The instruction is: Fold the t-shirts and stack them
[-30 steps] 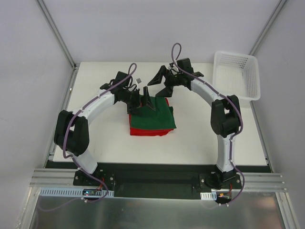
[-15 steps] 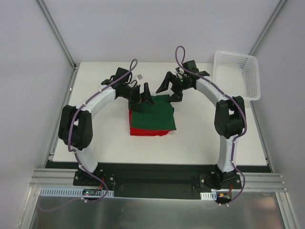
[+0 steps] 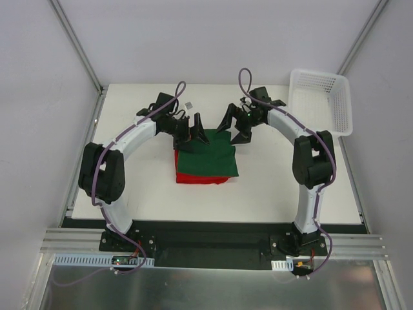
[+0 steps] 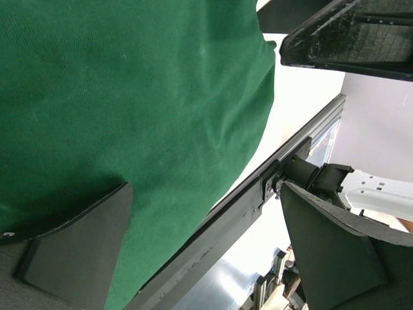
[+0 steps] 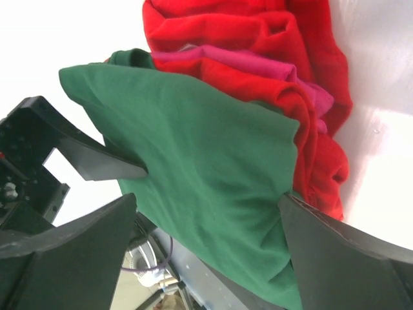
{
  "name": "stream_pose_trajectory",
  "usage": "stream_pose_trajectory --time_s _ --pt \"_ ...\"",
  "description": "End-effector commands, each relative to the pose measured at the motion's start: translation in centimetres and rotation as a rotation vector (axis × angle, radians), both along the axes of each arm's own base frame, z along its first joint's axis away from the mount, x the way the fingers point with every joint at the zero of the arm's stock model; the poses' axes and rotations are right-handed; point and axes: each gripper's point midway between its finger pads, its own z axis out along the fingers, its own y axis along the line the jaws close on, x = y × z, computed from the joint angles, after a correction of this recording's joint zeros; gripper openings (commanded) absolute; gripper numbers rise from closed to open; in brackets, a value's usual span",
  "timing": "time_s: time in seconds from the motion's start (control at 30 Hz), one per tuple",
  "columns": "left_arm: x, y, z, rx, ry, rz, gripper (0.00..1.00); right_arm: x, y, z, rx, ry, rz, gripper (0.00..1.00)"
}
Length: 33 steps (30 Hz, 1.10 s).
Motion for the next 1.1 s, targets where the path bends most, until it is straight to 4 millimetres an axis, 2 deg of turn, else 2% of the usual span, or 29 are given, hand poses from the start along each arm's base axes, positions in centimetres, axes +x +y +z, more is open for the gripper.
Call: stream_pose_trajectory --time_s 0.0,0.1,0.17,0.27,0.37,0.4,0.5,0.63,0.77,0.9,1.07 --pt "0.5 -0.2 5.3 -0.060 -0.128 -0.002 0.98 0.8 0.2 6.1 0.029 -0.138 0.000 0.96" --pt "1.7 0.3 7.9 -0.079 -0.190 0.022 0.99 0.8 0.1 9.4 0.050 -0.192 -0.007 0.96" --pt "2.3 0.4 8.2 -0.087 -0.195 0.024 0.99 0.5 0.3 10.6 0.068 -0.202 -0.012 0.96" --pt "3.1 0.7 7.2 -0.079 -0.179 0.029 0.99 0.2 0.6 11.5 0.093 -0.201 -0.016 0.96" --pt "3.8 0.8 5.9 -0.060 -0.174 0.019 0.99 -0.4 1.3 11.1 0.127 -0.181 -0.004 0.96" --pt "4.0 0.9 5.5 -0.050 -0.180 0.014 0.99 -1.0 1.4 10.0 0.131 -0.138 -0.008 0.96" --pt "4.6 1.3 4.1 -0.027 -0.163 0.021 0.99 -1.2 2.2 9.3 0.184 -0.116 -0.011 0.96" --pt "5.0 2.0 2.2 0.019 -0.147 0.040 0.98 -1.4 3.3 7.4 0.225 -0.092 0.012 0.96" --pt "4.8 2.6 0.8 0.039 -0.122 0.046 0.98 -1.1 4.0 6.6 0.227 -0.094 0.030 0.96" --pt "4.5 2.7 0.7 0.041 -0.117 0.045 0.98 -0.8 3.9 5.5 0.192 -0.095 0.034 0.96" --pt "3.9 2.8 0.5 0.039 -0.102 0.055 0.98 -1.3 2.6 3.4 0.115 -0.093 0.054 0.96"
